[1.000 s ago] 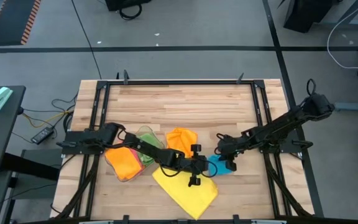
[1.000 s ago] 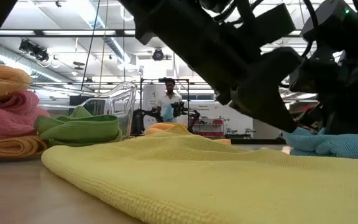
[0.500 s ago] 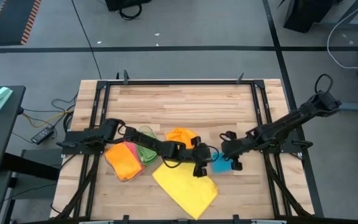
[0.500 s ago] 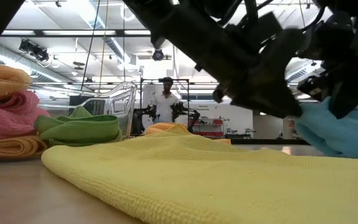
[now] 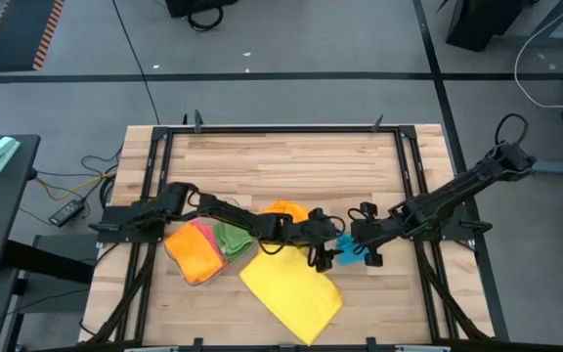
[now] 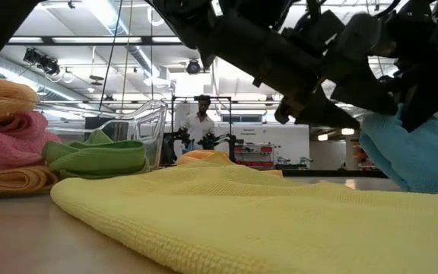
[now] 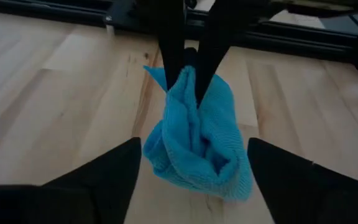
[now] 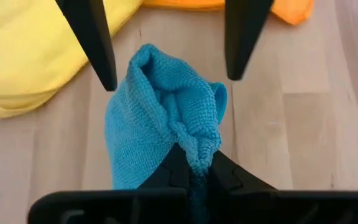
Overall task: Fold microfiber towels
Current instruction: Put the folded blue microfiber cloth into the transparent bin
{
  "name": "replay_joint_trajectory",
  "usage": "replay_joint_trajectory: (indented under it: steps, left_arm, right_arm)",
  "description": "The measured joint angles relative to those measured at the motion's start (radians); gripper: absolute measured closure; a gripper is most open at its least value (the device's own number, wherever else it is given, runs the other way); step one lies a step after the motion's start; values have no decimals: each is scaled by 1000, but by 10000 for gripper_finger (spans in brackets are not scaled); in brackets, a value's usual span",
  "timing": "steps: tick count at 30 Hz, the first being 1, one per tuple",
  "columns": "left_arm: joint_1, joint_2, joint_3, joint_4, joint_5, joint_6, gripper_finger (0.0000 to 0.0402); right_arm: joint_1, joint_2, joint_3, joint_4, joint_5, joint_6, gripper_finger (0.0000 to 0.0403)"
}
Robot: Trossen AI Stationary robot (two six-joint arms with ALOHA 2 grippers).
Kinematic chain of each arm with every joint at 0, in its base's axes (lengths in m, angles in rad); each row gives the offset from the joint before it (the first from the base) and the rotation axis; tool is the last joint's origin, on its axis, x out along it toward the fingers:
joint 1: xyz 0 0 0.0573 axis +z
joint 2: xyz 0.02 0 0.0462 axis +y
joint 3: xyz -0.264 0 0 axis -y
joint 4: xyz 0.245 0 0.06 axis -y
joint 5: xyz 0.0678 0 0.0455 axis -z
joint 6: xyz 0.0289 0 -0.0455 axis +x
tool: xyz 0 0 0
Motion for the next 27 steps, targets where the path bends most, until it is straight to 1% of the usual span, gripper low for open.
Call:
replay_joint_trajectory:
  steps: [4,7,11,13,17,20,24,27]
  left_arm:
    - [2,5,-1,-4,0,23,63]
    - [8,8,-1,6,0,27,47]
    - [23,13,-1,-5,14,27,43]
    - [32,13,-1,-3,41,26,48]
    - [51,13,-1,1,127,22,66]
    - [60,13,-1,-4,153,11,89]
    - [63,13,-1,1,172,11,135]
    - [66,13,-1,1,189,11,179]
  right_arm:
    - [-1,17,0,4,-9,1,386]
    - [-1,23,0,16,-13,0,385]
    - [-1,18,0,52,-14,-11,385]
    - [0,16,0,64,-19,-24,385]
    - [11,16,0,113,-29,-75,384]
    - [14,16,0,124,-14,-83,384]
    - [14,16,0,125,6,-84,384]
    - [14,16,0,126,14,-88,384]
